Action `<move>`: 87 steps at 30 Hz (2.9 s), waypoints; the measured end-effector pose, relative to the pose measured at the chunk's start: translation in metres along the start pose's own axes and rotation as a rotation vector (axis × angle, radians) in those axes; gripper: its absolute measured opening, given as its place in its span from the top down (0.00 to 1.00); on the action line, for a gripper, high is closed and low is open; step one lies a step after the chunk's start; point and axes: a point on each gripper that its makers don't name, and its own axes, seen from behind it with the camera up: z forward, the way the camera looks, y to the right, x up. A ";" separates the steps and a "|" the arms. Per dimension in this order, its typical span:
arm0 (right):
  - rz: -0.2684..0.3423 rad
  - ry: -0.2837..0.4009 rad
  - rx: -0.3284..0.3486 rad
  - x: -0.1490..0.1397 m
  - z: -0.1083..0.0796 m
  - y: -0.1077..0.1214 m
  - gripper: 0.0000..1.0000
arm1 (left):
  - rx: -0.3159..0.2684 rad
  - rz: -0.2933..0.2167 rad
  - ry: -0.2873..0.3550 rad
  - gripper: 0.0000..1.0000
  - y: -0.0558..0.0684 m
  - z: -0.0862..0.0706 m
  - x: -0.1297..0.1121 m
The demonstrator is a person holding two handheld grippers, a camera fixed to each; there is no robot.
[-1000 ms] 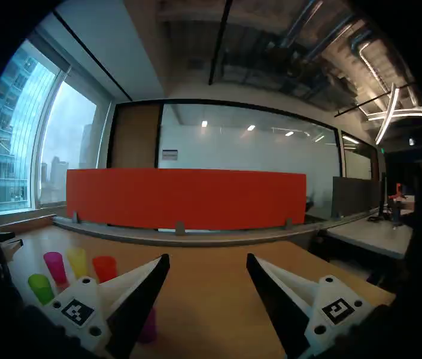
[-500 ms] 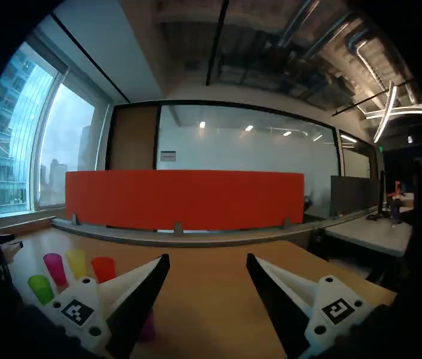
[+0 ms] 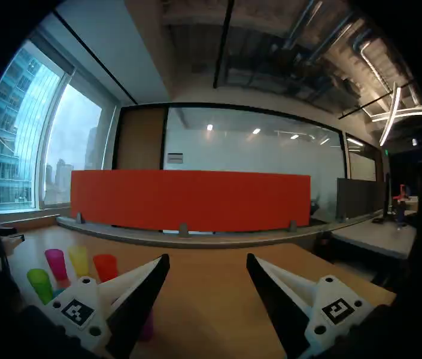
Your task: Pour water
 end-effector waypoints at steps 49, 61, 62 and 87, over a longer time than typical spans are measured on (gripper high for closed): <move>0.050 -0.027 0.036 -0.074 0.030 0.004 0.01 | 0.000 0.000 0.000 0.01 0.000 0.001 -0.001; 0.038 -0.045 0.028 -0.079 0.032 0.007 0.00 | 0.000 0.000 0.000 0.01 0.001 0.001 -0.001; 0.037 -0.045 0.027 -0.079 0.032 0.007 0.01 | 0.000 0.000 0.000 0.01 0.001 0.001 -0.001; 0.032 -0.046 0.027 -0.079 0.031 0.005 0.01 | 0.000 0.000 0.000 0.01 0.000 0.001 -0.001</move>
